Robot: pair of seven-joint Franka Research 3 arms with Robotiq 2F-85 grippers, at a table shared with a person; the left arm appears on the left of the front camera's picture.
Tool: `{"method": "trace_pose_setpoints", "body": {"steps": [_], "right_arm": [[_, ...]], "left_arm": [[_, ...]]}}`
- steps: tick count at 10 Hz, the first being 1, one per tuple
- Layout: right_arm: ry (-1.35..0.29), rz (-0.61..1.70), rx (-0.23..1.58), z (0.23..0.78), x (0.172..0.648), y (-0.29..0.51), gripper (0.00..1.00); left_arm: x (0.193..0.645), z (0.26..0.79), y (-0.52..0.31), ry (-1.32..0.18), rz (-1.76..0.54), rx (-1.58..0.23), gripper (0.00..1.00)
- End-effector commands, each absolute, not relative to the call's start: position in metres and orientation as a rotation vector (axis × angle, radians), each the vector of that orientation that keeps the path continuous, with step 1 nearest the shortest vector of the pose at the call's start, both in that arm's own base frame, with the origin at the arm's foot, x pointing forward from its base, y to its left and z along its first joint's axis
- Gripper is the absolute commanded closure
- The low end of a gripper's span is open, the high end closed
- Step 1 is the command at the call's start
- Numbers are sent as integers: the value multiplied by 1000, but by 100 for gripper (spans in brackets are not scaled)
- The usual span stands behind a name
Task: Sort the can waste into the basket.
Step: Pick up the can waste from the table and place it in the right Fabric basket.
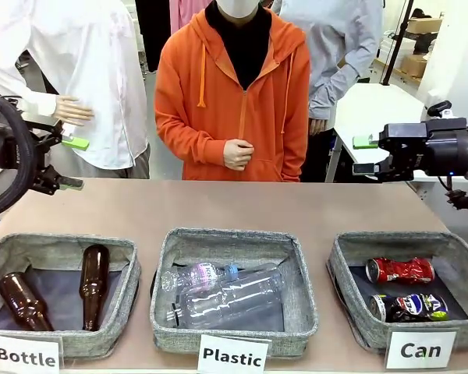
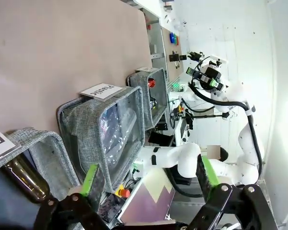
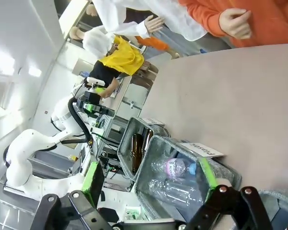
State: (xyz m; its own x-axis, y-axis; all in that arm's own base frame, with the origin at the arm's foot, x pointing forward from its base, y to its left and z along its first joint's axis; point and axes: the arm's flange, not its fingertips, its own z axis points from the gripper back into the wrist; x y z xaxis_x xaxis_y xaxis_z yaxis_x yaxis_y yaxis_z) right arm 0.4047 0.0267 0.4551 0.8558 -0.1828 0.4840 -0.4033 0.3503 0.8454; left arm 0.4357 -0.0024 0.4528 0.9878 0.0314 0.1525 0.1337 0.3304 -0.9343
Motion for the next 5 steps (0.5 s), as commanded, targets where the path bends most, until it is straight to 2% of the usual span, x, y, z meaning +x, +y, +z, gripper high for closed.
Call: {"method": "trace_pose_setpoints", "body": {"steps": [1,5], "right_arm": [[-553,165,1215,455,403,25,0],[-553,165,1215,455,403,25,0]], "left_arm": [[435,457,-2,-145,-58,-1224,0],[435,457,-2,-145,-58,-1224,0]]}}
